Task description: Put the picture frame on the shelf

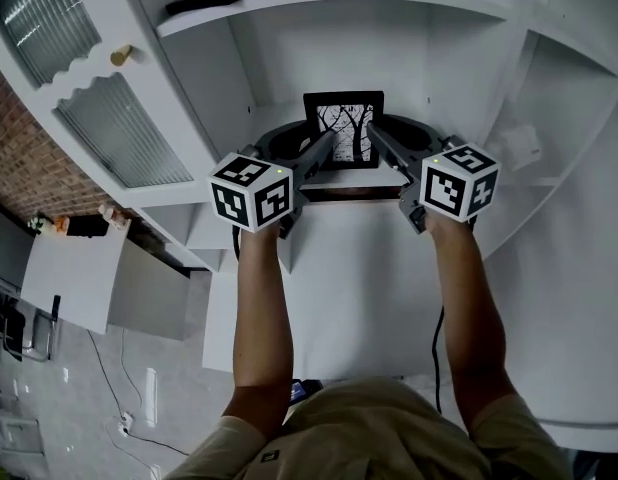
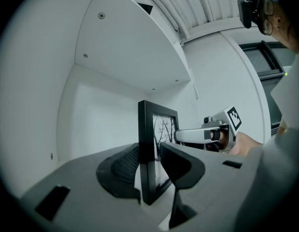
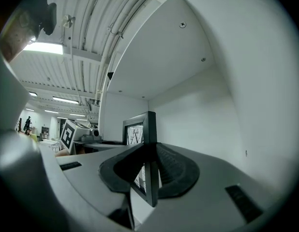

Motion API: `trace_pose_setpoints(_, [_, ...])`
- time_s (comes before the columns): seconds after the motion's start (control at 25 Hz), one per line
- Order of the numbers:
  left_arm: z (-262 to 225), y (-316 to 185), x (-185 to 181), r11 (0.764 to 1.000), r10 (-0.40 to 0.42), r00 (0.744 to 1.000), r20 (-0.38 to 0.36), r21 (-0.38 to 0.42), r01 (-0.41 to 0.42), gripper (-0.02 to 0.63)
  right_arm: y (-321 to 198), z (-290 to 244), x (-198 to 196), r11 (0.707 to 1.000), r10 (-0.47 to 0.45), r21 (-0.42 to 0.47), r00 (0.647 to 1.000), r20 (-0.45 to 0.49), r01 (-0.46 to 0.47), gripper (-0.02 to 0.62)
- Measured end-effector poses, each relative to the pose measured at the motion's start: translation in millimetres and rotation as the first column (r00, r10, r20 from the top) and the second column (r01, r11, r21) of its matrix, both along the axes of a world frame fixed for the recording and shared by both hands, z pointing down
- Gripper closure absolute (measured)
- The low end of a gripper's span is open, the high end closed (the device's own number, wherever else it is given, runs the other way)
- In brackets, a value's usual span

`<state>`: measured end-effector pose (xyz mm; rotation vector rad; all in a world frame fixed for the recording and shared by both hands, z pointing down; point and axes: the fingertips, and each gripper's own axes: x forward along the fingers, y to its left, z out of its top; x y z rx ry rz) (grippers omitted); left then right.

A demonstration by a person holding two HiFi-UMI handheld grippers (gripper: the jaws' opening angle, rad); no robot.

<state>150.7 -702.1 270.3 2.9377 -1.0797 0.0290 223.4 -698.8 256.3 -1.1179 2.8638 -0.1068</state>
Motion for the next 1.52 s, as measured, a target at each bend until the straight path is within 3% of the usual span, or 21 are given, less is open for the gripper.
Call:
trace_pose_setpoints(0.2, [0.9,-1.7,-2.5,0.996,-0.082,0.996,-0.024,0.038,0.083,0.489,1.6,0.0,-0.1,0.998,0.040,0.049,0.999,-0.016,-0.039,0.522])
trace_pose_setpoints(0.48, [0.2,-0.3,-2.0,0.986,-0.144,0.989,-0.017,0.081,0.145,0.489,4.0,5.0,0.3,0.971,0.184,0.173,0.978,-0.095,-0.166,0.522])
trace_pose_setpoints(0.76, [0.7,1.2,-0.9,0.983,-0.172,0.985,-0.015,0.066,0.172,0.489,3.9,5.6,3.0,0.965,0.233,0.147,0.968,-0.092,-0.218,0.522])
trace_pose_setpoints(1.32, [-0.8,0.1,-5.7,0.975,-0.202,0.979,-0.012,0.096,0.203,0.489,2.9,4.5,4.2,0.962,0.241,0.156,0.966,-0.094,-0.225,0.522])
trace_pose_setpoints(1.52, [-4.1,-1.5,-5.7,0.980,-0.180,0.984,-0.012,0.080,0.180,0.489,1.4,2.8,4.6,0.964,0.234,0.153,0.968,-0.095,-0.218,0.522])
